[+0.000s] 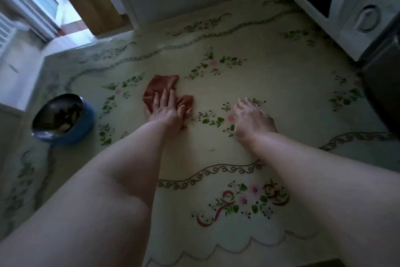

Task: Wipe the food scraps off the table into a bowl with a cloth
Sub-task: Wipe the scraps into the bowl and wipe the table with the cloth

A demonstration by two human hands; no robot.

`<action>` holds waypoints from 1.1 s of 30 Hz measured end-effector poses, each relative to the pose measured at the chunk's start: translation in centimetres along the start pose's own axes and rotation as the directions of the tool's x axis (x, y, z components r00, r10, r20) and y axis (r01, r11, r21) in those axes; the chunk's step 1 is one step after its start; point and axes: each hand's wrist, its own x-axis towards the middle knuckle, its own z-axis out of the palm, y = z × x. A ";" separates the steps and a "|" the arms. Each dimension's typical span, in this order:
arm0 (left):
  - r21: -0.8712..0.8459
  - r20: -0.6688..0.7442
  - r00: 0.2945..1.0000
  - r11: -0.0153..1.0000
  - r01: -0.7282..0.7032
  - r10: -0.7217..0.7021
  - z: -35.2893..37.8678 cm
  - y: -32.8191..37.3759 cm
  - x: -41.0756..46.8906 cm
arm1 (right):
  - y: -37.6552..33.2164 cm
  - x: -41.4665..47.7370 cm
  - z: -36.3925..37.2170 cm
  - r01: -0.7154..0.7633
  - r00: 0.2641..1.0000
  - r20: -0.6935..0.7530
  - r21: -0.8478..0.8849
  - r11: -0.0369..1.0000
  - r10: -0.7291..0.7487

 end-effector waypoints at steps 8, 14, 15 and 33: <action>-0.033 0.042 0.968 0.968 0.250 -0.249 1.6 -7.0 -5.5 | -1.7 -3.0 0.2 0.022 0.999 0.035 -0.039 0.999 -0.021; -0.096 0.108 0.955 0.953 0.287 -0.277 2.5 -2.9 -8.5 | 2.9 -5.9 -0.8 -0.118 0.993 0.005 -0.061 0.991 0.119; -0.096 0.109 0.965 0.963 0.250 -0.239 2.7 -1.4 -8.9 | 3.8 -6.3 -1.2 -0.160 0.987 -0.006 -0.060 0.985 0.160; 0.056 0.208 0.926 0.941 -0.334 0.316 5.6 -0.6 -17.4 | -3.3 -13.2 -0.5 -0.193 0.978 0.043 -0.176 0.965 0.204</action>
